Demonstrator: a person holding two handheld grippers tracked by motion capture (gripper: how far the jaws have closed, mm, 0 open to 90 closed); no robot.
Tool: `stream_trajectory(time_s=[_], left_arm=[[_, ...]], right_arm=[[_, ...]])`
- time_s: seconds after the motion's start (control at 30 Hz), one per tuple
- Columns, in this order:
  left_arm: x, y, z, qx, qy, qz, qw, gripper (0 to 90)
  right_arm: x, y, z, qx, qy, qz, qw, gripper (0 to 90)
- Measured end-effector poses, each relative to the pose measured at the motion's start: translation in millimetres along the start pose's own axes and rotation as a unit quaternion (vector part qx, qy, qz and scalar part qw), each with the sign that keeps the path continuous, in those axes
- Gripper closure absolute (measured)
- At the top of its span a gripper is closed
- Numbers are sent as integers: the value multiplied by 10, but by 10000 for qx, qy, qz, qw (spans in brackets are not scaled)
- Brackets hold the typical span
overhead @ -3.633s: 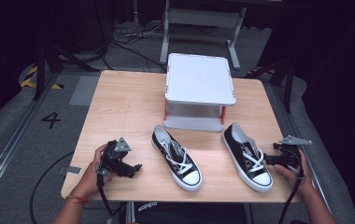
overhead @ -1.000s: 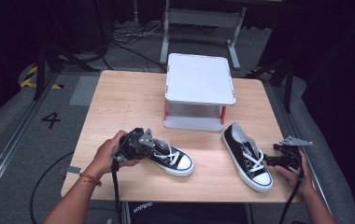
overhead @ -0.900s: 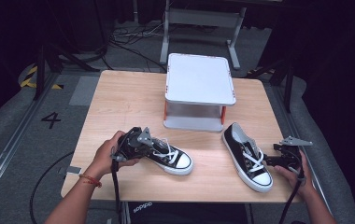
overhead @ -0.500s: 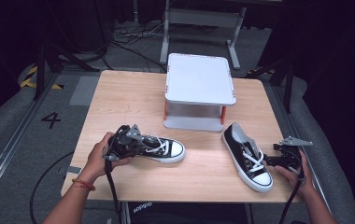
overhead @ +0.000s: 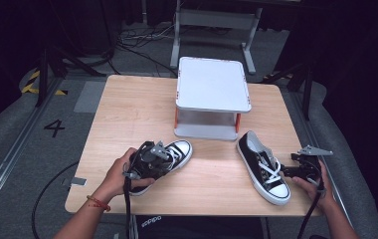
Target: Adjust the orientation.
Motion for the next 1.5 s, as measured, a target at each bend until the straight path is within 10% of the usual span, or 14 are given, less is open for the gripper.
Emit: stream_trajectory(time_s=[0.37,0.63,0.77,0.9,1.4,1.5], left_arm=[[359,-211,118,64,-5,-395,9992,509],[686,-183,118,252,-303,-405,9984,684],[669,-129,114,394,-402,-128,9983,861],[596,-80,188,470,-248,-217,9984,858],[170,243,455,763,292,-348,9960,710],[213,197,477,957,285,-368,9943,561]], right_arm=[[4,-5,-3,-12,-11,0,10000,146],[5,-7,-4,-7,-6,-4,10000,146],[6,-7,-5,-4,-3,-3,10000,146],[6,-8,-6,-6,0,-2,10000,146],[9,-12,-7,20,-2,1,10000,149],[9,-13,-8,22,0,0,10000,149]])
Point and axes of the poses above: each handheld gripper's, and its own axes: y roughly forward along the jaws, x roughly out of its underside, z roughly to its right, the point moved 6 cm from there along y, roughly forward along the jaws, and after that the axes turned 3 degrees about z, right-handed, at the moved point
